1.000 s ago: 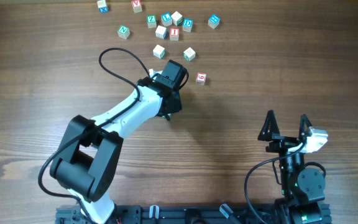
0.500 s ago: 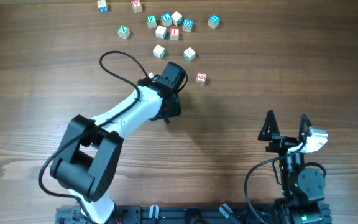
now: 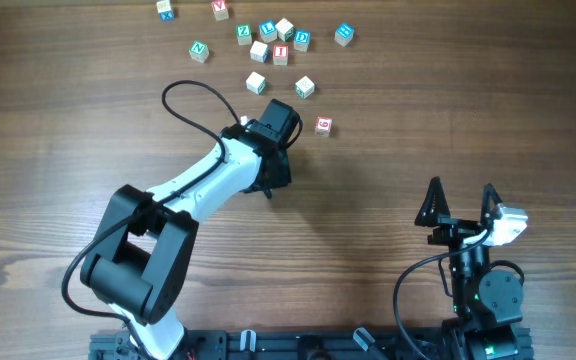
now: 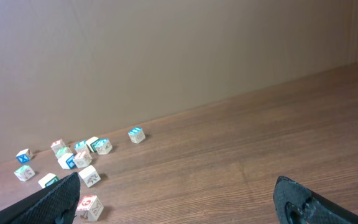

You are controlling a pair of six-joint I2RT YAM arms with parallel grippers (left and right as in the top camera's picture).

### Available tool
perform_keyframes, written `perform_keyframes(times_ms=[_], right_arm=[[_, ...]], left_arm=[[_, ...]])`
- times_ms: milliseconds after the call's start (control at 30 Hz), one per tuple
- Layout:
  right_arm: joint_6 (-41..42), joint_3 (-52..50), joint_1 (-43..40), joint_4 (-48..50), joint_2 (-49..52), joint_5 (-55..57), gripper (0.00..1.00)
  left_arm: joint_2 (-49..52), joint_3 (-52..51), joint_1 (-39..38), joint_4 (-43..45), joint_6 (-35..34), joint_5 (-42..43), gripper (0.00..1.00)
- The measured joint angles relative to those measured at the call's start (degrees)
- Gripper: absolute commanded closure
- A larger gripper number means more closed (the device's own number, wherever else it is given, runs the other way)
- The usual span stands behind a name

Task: Form a tower
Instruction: 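Carry the A block toward the table center with the left gripper, then set the A block down and open the left gripper, lifting away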

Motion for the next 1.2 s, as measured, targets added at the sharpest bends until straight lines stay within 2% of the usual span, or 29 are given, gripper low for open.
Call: perform_keyframes(times_ms=[67, 267, 367, 433, 767, 1200], right_arm=[[0.00, 0.00, 0.00, 0.00, 0.00, 0.00, 0.00], [-0.02, 0.00, 0.00, 0.00, 0.00, 0.02, 0.00], [0.00, -0.02, 0.00, 0.00, 0.00, 0.00, 0.00], [0.00, 0.00, 0.00, 0.00, 0.00, 0.00, 0.00], [0.00, 0.00, 0.00, 0.00, 0.00, 0.00, 0.00], [0.00, 0.00, 0.00, 0.00, 0.00, 0.00, 0.00]], left_arm=[[0.00, 0.00, 0.00, 0.00, 1.40, -0.07, 0.31], [0.00, 0.11, 0.31, 1.86, 4.11, 0.00, 0.24], [0.00, 1.77, 2.82, 1.66, 5.44, 0.22, 0.12], [-0.04, 3.43, 5.46, 1.86, 5.97, 0.15, 0.00], [-0.37, 4.68, 20.09, -2.43, 6.38, 0.17, 0.00], [-0.37, 4.68, 21.42, -2.43, 6.38, 0.17, 0.00]])
